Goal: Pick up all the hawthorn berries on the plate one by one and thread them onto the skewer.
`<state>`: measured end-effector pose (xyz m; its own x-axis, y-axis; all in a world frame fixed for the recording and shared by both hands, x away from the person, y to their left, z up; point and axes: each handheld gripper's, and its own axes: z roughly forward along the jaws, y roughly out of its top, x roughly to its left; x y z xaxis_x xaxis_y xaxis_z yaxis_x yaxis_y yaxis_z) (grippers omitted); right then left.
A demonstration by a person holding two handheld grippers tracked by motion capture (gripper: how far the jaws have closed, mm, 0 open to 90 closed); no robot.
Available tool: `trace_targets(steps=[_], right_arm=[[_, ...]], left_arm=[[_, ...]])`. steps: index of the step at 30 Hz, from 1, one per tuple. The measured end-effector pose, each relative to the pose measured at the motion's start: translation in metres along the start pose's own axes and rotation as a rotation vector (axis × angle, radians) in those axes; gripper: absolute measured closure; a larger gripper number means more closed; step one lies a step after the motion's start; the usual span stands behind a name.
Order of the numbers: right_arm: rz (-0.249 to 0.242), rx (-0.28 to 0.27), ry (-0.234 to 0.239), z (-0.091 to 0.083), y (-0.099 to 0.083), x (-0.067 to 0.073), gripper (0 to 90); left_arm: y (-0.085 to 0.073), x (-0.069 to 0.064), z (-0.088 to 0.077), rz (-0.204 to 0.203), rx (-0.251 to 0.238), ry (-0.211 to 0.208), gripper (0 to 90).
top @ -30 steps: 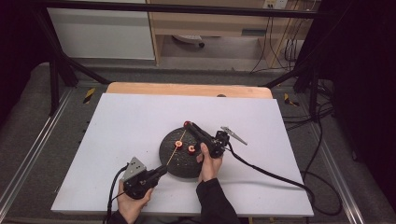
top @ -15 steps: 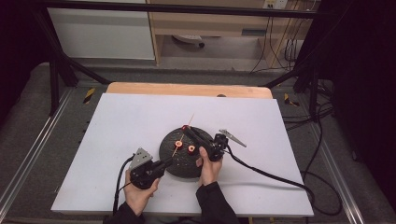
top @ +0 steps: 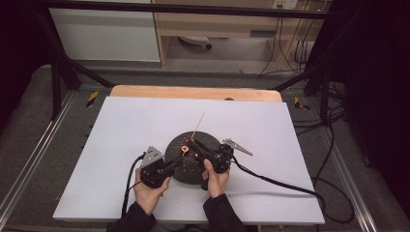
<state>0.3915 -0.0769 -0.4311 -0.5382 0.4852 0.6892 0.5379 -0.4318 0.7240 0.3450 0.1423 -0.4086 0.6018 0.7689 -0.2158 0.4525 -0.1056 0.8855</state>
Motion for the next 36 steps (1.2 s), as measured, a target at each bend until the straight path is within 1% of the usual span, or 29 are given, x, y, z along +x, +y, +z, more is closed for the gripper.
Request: trace_targets(steps=[2,6,11,12,15,18,20,22,26,27,28,29,32,33,35,36], right_arm=[[-0.002,0.012,-0.004,0.0,-0.001,0.0,62.6],[-0.002,0.036,-0.007,0.0,-0.002,0.0,62.6],[-0.013,0.064,-0.007,0.0,-0.004,-0.001,62.4],[-0.006,0.074,-0.006,0.0,-0.004,-0.001,62.4],[-0.017,0.088,-0.005,0.0,-0.004,-0.002,61.4],[-0.027,0.095,-0.003,-0.002,0.0,0.0,54.6],[-0.046,0.109,-0.004,-0.004,0.003,0.002,49.4],[-0.085,0.127,-0.015,-0.006,0.008,0.003,43.8],[-0.15,0.199,-0.058,-0.01,0.017,0.002,29.0],[-0.169,0.224,-0.065,-0.011,0.019,0.002,26.2],[-0.176,0.253,-0.073,-0.012,0.021,0.001,23.2],[-0.189,0.279,-0.072,-0.012,0.023,0.0,20.1],[-0.221,0.352,-0.086,-0.013,0.026,-0.001,14.9],[-0.245,0.374,-0.097,-0.014,0.027,-0.002,13.8],[-0.266,0.411,-0.115,-0.015,0.029,-0.003,11.4],[-0.279,0.425,-0.119,-0.015,0.03,-0.003,10.7]], left_arm=[[-0.001,0.001,0.0,0.007,0.007,-0.002,88.3],[-0.002,0.004,0.0,0.004,0.011,-0.016,88.3],[-0.004,0.005,0.001,0.012,0.019,-0.014,88.3],[-0.004,0.006,0.001,0.011,0.02,-0.017,88.3],[-0.005,0.007,0.0,0.014,0.017,-0.022,88.3],[-0.006,0.009,-0.003,0.02,0.022,-0.028,88.3],[-0.007,0.01,-0.006,0.021,0.023,-0.034,88.3],[-0.008,0.013,-0.011,0.027,0.023,-0.03,88.3],[-0.012,0.022,-0.022,0.029,0.03,-0.023,88.4],[-0.014,0.025,-0.024,0.03,0.033,-0.022,88.3],[-0.015,0.027,-0.026,0.036,0.038,-0.022,88.3],[-0.017,0.029,-0.029,0.041,0.046,-0.017,88.3],[-0.023,0.036,-0.036,0.06,0.063,-0.004,88.3],[-0.025,0.037,-0.038,0.063,0.064,-0.001,88.3],[-0.028,0.041,-0.043,0.069,0.073,0.002,88.3],[-0.03,0.043,-0.045,0.079,0.079,0.01,88.3]])
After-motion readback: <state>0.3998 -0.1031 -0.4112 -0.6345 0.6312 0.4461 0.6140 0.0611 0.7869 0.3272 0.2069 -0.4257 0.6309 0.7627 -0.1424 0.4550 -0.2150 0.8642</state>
